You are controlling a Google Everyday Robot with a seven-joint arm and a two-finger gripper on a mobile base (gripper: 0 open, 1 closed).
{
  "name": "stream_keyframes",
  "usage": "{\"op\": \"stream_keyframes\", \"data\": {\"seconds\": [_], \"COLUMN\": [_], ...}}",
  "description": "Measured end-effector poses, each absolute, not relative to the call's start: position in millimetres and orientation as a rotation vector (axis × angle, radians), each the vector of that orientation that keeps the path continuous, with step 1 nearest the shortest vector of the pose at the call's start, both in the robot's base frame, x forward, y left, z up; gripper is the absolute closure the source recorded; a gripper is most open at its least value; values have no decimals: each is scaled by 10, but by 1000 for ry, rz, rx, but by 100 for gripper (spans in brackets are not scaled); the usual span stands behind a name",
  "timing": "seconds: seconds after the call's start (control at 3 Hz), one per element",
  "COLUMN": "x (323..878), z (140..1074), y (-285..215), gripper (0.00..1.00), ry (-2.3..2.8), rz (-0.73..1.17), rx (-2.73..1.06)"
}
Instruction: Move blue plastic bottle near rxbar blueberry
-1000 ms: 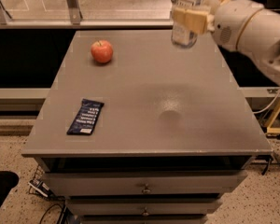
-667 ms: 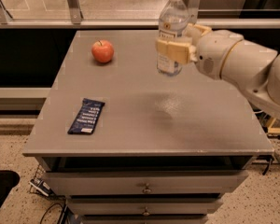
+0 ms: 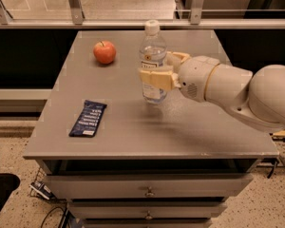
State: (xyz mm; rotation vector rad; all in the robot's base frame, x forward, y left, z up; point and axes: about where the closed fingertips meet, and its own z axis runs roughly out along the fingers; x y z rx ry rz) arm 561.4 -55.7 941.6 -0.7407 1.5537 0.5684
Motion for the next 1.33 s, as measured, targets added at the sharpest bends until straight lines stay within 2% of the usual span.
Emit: {"op": "stream_keyframes", "data": {"seconds": [0.67, 1.33], "x": [5476, 5470], "z": [9188, 9070], "y": [-192, -45], "gripper": [100, 100], "ry": [1493, 1423], "rz": [735, 841], "rx": [-857, -930]}}
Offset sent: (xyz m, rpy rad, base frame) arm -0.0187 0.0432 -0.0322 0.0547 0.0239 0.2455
